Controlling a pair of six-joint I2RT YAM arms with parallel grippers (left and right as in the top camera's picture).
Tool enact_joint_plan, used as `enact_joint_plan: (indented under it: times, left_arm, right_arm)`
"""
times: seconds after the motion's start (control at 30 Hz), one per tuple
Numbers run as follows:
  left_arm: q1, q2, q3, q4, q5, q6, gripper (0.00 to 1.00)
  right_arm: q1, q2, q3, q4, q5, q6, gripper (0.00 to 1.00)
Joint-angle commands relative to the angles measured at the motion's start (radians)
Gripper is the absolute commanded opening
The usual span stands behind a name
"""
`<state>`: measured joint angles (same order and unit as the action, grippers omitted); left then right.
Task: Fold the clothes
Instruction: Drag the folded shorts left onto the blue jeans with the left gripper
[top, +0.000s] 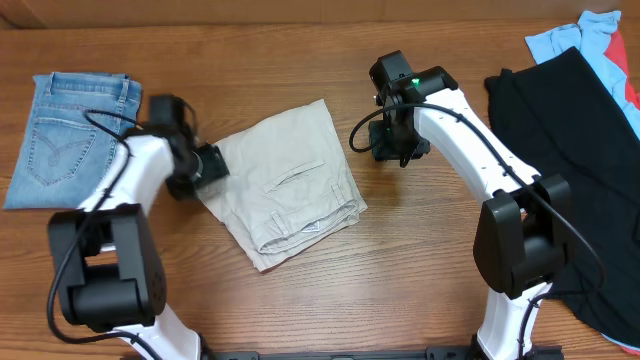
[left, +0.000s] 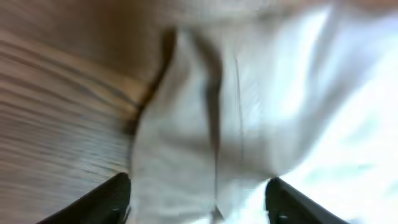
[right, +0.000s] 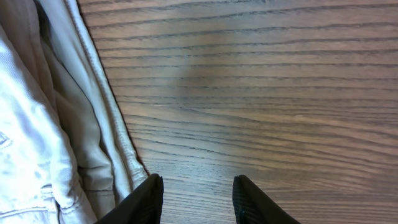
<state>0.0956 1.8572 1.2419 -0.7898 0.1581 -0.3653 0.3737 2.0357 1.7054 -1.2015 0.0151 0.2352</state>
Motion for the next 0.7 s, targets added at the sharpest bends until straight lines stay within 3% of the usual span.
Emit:
enact_joint_plan:
  times: [0.0, 0.17, 0.23, 0.43, 0.67]
  left_arm:
    - [0.029, 0.005, 0.119, -0.072, 0.143, 0.054, 0.76]
    - [0.034, 0.005, 0.173, -0.158, 0.291, 0.144, 0.8]
    - [0.028, 0.006, 0.157, -0.159, 0.262, 0.156, 0.82]
    - [0.029, 0.007, 0.033, -0.137, 0.154, -0.014, 0.86]
    - [0.027, 0.007, -0.159, 0.054, 0.267, -0.043, 0.93]
  right_arm:
    - [0.002, 0.003, 0.014, 0.005, 0.002, 0.001, 0.4]
    - [0.002, 0.003, 0.014, 0.013, 0.003, 0.001, 0.4]
    - [0.002, 0.003, 0.014, 0.016, 0.003, 0.001, 0.4]
    - [0.002, 0.003, 0.014, 0.015, 0.003, 0.001, 0.4]
    - [0.002, 0.003, 0.014, 0.019, 0.003, 0.001, 0.4]
